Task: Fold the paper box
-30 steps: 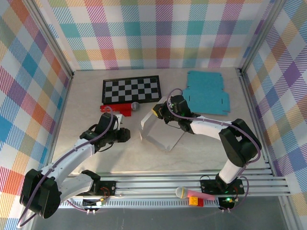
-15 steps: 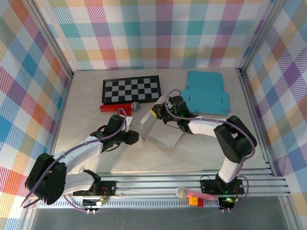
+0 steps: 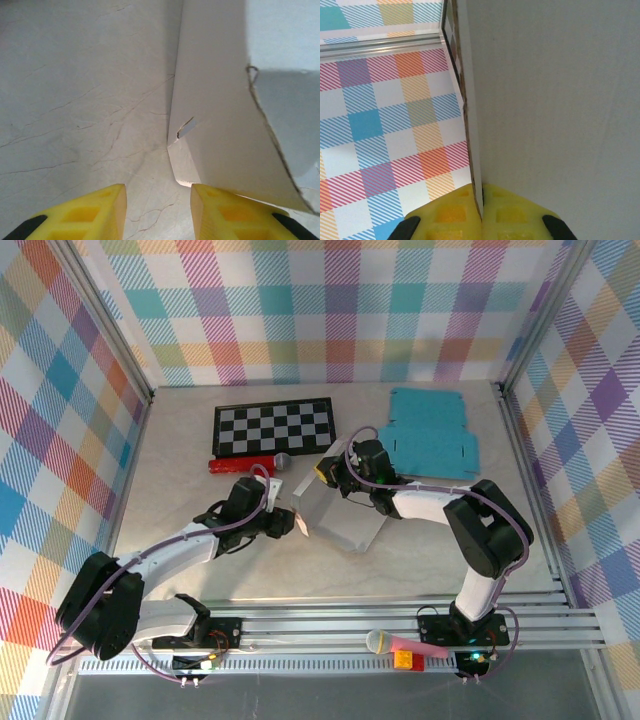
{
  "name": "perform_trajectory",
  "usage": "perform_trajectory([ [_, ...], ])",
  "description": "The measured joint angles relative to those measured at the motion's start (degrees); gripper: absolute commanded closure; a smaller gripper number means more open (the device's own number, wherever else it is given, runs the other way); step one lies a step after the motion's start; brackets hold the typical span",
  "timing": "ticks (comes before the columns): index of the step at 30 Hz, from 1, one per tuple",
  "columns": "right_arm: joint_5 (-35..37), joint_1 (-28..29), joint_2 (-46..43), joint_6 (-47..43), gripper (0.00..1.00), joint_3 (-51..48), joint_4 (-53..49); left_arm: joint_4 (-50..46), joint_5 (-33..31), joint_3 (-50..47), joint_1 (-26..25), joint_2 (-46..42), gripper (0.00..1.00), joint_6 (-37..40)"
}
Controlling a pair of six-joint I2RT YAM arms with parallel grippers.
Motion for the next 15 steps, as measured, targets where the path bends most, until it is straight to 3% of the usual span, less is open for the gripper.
perform_trajectory([
  [15,0.1,0.0,1.2,2.0,1.00,0.5,1.4,3.3,-1.0,0.7,-2.6,1.9,0.57,0.0],
])
